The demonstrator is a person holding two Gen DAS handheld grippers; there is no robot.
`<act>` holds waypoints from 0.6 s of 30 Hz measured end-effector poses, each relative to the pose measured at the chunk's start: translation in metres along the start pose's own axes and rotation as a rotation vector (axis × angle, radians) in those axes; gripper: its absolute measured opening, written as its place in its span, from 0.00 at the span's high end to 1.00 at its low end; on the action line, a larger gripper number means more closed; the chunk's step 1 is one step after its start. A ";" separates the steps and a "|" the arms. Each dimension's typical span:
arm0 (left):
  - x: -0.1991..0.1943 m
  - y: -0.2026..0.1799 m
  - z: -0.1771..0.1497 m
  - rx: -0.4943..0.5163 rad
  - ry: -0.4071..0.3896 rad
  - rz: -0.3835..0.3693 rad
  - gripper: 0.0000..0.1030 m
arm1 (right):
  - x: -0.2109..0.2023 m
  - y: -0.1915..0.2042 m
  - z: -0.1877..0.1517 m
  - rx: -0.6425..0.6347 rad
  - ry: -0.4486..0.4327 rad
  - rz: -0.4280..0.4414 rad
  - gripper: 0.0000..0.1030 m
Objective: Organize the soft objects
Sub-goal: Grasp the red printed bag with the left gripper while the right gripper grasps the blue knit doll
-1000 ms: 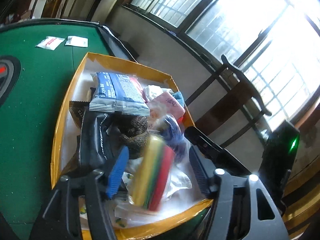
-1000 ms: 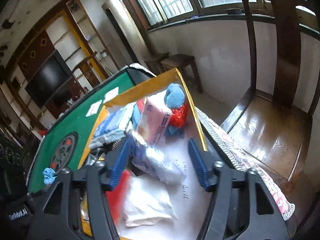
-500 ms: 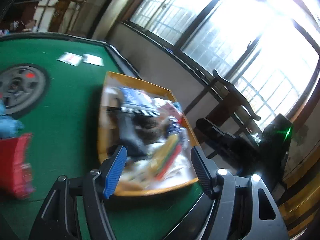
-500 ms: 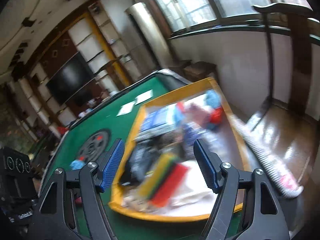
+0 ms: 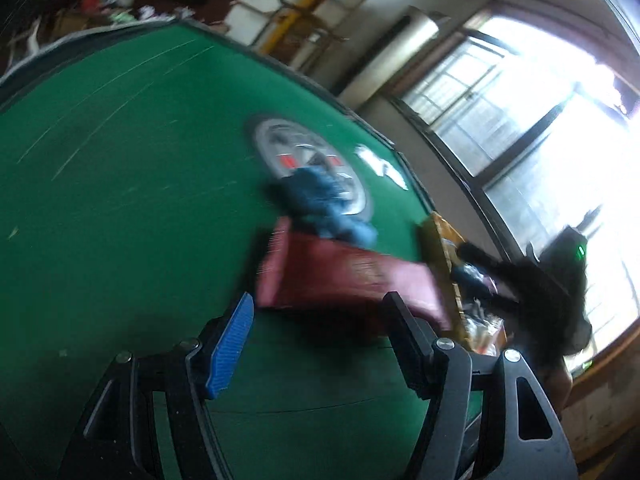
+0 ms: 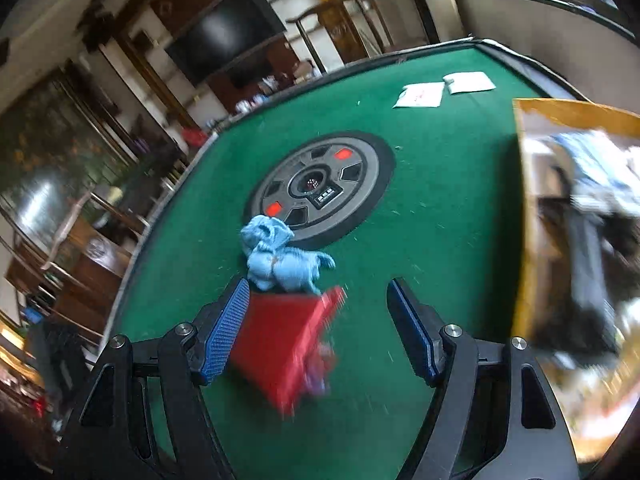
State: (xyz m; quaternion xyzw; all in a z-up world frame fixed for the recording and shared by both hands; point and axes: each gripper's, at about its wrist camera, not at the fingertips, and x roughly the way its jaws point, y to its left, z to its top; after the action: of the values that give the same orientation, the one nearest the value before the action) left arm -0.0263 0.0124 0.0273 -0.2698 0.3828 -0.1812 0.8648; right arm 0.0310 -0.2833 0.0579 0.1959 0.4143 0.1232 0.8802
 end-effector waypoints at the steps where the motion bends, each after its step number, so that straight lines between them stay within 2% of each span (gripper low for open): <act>1: -0.001 0.010 -0.001 -0.018 0.002 0.003 0.35 | 0.012 0.002 0.005 -0.005 0.005 -0.004 0.30; 4: -0.002 0.032 -0.003 -0.061 -0.003 0.006 0.35 | 0.041 0.000 0.004 -0.002 0.087 -0.031 0.30; 6: -0.004 0.040 -0.001 -0.099 -0.008 -0.063 0.35 | 0.037 0.012 -0.014 -0.005 0.119 0.104 0.30; 7: -0.006 0.041 0.000 -0.099 -0.021 -0.063 0.35 | 0.031 0.019 -0.021 -0.021 0.121 0.138 0.30; 9: -0.011 0.043 0.001 -0.095 -0.050 -0.057 0.35 | 0.016 0.038 -0.041 -0.087 0.150 0.287 0.30; 11: -0.012 0.047 0.001 -0.104 -0.062 -0.078 0.35 | 0.007 0.040 -0.053 -0.066 0.189 0.484 0.30; 12: -0.013 0.050 0.002 -0.113 -0.066 -0.077 0.35 | 0.007 0.038 -0.053 -0.050 0.183 0.494 0.30; 13: -0.012 0.052 0.003 -0.123 -0.063 -0.091 0.35 | 0.006 0.034 -0.051 -0.037 0.171 0.470 0.30; 16: -0.008 0.057 0.004 -0.136 -0.035 -0.113 0.35 | 0.005 0.022 -0.043 -0.051 0.089 0.207 0.30; 17: -0.011 0.057 0.004 -0.134 -0.039 -0.110 0.35 | 0.009 0.021 -0.041 -0.062 0.094 0.156 0.30; 18: -0.012 0.057 0.004 -0.134 -0.041 -0.111 0.35 | 0.014 0.022 -0.038 -0.067 0.101 0.142 0.30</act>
State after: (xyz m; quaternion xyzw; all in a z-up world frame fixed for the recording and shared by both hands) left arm -0.0246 0.0654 0.0017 -0.3513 0.3609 -0.1973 0.8411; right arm 0.0089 -0.2495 0.0360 0.1887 0.4389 0.2088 0.8533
